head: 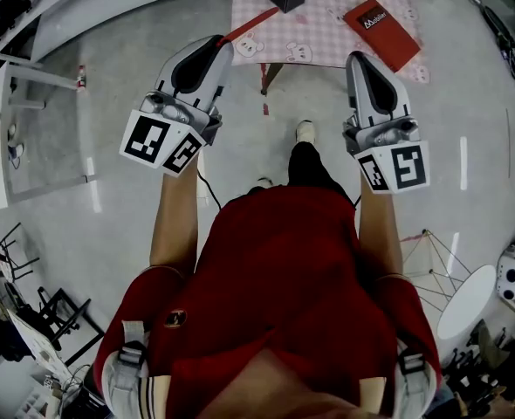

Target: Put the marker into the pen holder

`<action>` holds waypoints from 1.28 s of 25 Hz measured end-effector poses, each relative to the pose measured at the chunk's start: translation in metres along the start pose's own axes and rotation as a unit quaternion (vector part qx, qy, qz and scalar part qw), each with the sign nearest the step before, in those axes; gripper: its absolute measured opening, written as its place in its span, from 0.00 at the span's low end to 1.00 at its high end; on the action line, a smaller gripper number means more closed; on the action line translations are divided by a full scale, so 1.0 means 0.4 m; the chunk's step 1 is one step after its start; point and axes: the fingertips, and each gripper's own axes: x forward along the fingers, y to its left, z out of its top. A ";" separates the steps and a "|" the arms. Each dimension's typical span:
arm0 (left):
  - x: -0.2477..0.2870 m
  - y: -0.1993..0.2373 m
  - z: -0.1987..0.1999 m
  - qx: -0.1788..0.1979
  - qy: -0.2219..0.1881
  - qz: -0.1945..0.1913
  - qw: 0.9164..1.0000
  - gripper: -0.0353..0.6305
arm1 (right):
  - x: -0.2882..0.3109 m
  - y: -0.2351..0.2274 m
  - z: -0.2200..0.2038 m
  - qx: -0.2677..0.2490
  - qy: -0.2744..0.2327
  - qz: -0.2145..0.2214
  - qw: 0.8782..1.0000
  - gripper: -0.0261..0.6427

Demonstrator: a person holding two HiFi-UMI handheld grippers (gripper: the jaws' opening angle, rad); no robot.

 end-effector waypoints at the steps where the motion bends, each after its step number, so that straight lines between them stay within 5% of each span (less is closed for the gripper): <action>1: 0.025 0.009 -0.002 0.002 0.003 0.002 1.000 0.12 | 0.014 -0.022 -0.001 -0.003 -0.001 0.002 1.000 0.04; 20: 0.496 0.177 -0.145 0.018 0.086 0.061 0.994 0.12 | 0.264 -0.493 -0.083 0.003 0.004 0.043 0.999 0.04; 32: 0.611 0.256 -0.245 0.020 0.142 0.091 0.985 0.12 | 0.327 -0.607 -0.131 0.015 0.011 0.066 0.998 0.04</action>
